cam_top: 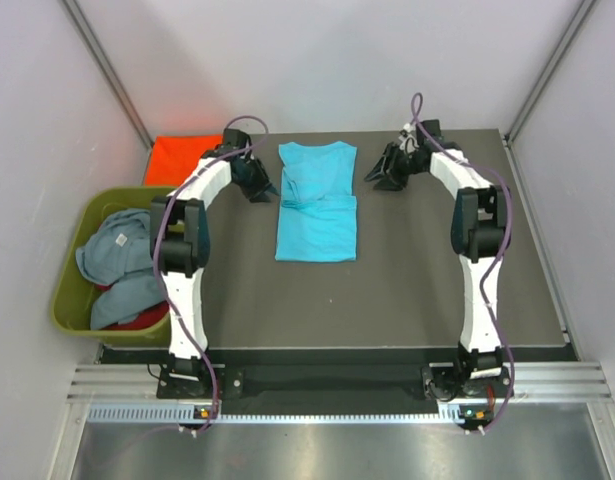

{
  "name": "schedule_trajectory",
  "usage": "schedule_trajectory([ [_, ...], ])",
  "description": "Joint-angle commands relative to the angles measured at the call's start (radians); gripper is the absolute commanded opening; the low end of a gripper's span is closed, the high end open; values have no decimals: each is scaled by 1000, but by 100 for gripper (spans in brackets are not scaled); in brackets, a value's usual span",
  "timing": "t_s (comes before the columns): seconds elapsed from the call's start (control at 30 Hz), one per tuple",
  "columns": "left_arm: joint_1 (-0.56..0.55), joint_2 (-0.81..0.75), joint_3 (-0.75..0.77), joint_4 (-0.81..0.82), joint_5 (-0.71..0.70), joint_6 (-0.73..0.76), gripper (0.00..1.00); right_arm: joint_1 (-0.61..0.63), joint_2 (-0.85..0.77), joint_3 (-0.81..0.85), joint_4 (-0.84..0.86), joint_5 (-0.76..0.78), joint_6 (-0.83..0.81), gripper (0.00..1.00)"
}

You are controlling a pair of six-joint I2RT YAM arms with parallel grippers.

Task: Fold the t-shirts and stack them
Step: Fold the tshirt

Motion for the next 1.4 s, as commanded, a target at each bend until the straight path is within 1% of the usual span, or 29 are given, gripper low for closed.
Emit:
schedule_trajectory([
  [0.0,4,-178,-69,-13,10,68,41,-1,-136,-48,-74,28,-86,47],
  [0.03,-2,-199,-96,2,30,65,40,8,-194,-92,-56,30,-86,47],
  [0.07,-7,-218,-124,18,50,59,38,17,-222,-185,-5,21,-84,47],
  [0.13,-25,-264,-211,85,109,50,34,52,-289,-267,50,11,-66,45],
  [0.17,-33,-276,-245,122,132,41,33,65,-306,-337,116,2,-40,45],
  [0.2,-46,-290,-303,195,183,30,32,94,-323,-371,151,-2,-22,43],
  [0.23,-53,-290,-325,231,209,19,32,111,-340,-400,194,-7,0,42],
  [0.27,-60,-281,-356,260,228,0,31,137,-346,-452,284,-22,46,40],
  [0.3,-73,-273,-363,277,240,-10,28,151,-348,-473,325,-22,72,37],
  [0.33,-79,-266,-373,333,263,-14,28,163,-342,-491,363,-21,96,27],
  [0.37,-85,-258,-389,360,269,-30,27,174,-334,-509,432,-28,144,23],
  [0.4,-93,-237,-396,381,271,-40,27,194,-308,-513,460,-33,164,19],
  [0.43,-94,-224,-400,438,286,-69,27,201,-296,-507,489,-27,178,17],
  [0.57,-96,-137,-384,541,303,-128,24,229,-217,-464,534,-24,221,14],
  [0.67,-96,-91,-322,549,301,-133,24,229,-153,-419,560,-35,253,13],
  [0.77,-96,-11,-257,550,307,-136,24,231,-81,-349,548,-45,256,13],
  [0.97,-91,78,-132,539,311,-142,23,212,0,-263,560,-35,284,12],
  [1.2,-57,168,-25,481,300,-123,23,157,63,-163,514,-6,281,13],
  [1.3,-47,194,29,422,271,-85,22,139,99,-102,475,-7,275,13],
  [1.37,-44,205,76,363,260,-51,22,132,123,-38,416,-7,253,14],
])
